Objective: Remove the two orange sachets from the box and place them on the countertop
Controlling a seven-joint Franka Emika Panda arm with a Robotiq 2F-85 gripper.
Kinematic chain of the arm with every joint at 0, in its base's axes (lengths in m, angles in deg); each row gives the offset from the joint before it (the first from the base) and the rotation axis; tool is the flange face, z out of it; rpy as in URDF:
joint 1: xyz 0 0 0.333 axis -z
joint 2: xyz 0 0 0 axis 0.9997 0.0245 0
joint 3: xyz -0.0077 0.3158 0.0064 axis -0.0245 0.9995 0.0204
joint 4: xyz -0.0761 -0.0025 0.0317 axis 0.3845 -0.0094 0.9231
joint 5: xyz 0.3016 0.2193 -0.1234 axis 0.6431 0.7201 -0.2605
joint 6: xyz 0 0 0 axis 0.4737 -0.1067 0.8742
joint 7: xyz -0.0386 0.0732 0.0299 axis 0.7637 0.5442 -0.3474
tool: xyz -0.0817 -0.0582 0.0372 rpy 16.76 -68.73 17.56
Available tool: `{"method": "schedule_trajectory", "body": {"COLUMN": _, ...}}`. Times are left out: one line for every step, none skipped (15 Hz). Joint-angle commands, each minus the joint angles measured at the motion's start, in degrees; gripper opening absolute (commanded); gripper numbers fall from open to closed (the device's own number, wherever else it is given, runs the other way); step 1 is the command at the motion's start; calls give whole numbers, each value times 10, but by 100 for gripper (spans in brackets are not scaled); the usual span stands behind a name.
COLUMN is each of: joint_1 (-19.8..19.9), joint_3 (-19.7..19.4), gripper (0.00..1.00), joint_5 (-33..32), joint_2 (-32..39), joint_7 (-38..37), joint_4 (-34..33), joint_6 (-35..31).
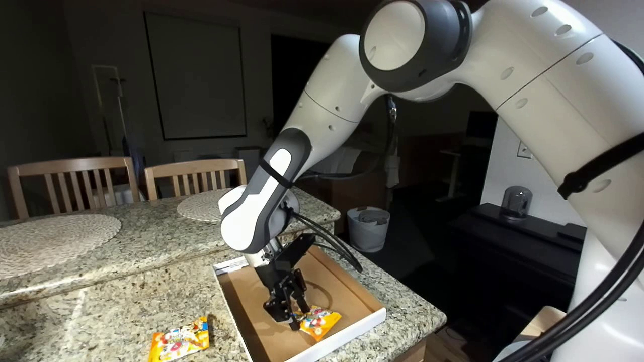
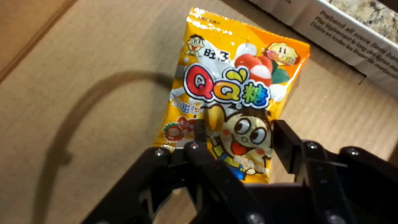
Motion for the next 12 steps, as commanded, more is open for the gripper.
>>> {"method": "schedule_trajectory", "body": {"joint_1": -2, "joint_3": -3, "gripper": 26, "joint_5": 1, "joint_2": 2, "joint_7": -10, "joint_4": -3, "joint_6": 1}}
{"method": "schedule_trajectory", "body": {"joint_1": -2, "joint_3": -3, "gripper": 21, "joint_5": 2, "joint_2": 2, "joint_7": -10, "joint_4": -3, "joint_6": 2}}
{"method": "schedule_trajectory", "body": {"joint_1": -1, "joint_3": -3, "gripper": 14, "joint_5": 3, "joint_2": 2, "joint_7": -10, "joint_4": -4, "joint_6": 2}}
{"method": "schedule_trajectory", "body": {"joint_1": -1, "joint_3": -2, "gripper": 8, "joint_5": 4, "joint_2": 2, "joint_7": -9, "joint_4": -5, "joint_6": 4}}
{"method": "schedule_trajectory", "body": {"joint_1": 0, "joint_3": -2, "gripper": 6, "joint_5": 5, "joint_2": 1, "joint_7": -9, "joint_4": -4, "joint_6": 4}}
{"method": "schedule_trajectory", "body": {"joint_1": 0, "joint_3": -2, "gripper": 5, "joint_5": 5, "joint_2": -1, "joint_7": -9, "joint_4": -3, "joint_6": 3}}
{"method": "schedule_trajectory", "body": {"joint_1": -1, "joint_3": -2, "gripper": 2, "joint_5": 4, "joint_2": -4, "joint_7": -11, "joint_4": 0, "joint_6": 0}}
{"method": "schedule_trajectory", "body": {"joint_1": -1, "joint_3": -2, "gripper": 2, "joint_5": 4, "joint_2": -7, "joint_7": -13, "joint_4": 3, "joint_6": -3}}
{"method": "schedule_trajectory", "body": {"joint_1": -3, "joint_3": -3, "gripper": 2, "joint_5": 2, "joint_2": -14, "joint_7": -17, "joint_4": 9, "joint_6": -9}}
{"method": "schedule_trajectory", "body": {"joint_1": -4, "joint_3": -2, "gripper": 6, "joint_5": 1, "joint_2": -20, "joint_7": -20, "joint_4": 15, "joint_6": -17}}
{"method": "schedule_trajectory", "body": {"joint_1": -5, "joint_3": -2, "gripper": 7, "joint_5": -1, "joint_2": -29, "joint_7": -24, "joint_4": 24, "joint_6": -29}}
{"method": "schedule_trajectory", "body": {"joint_1": -6, "joint_3": 0, "gripper": 7, "joint_5": 0, "joint_2": -39, "joint_7": -27, "joint_4": 35, "joint_6": -47}}
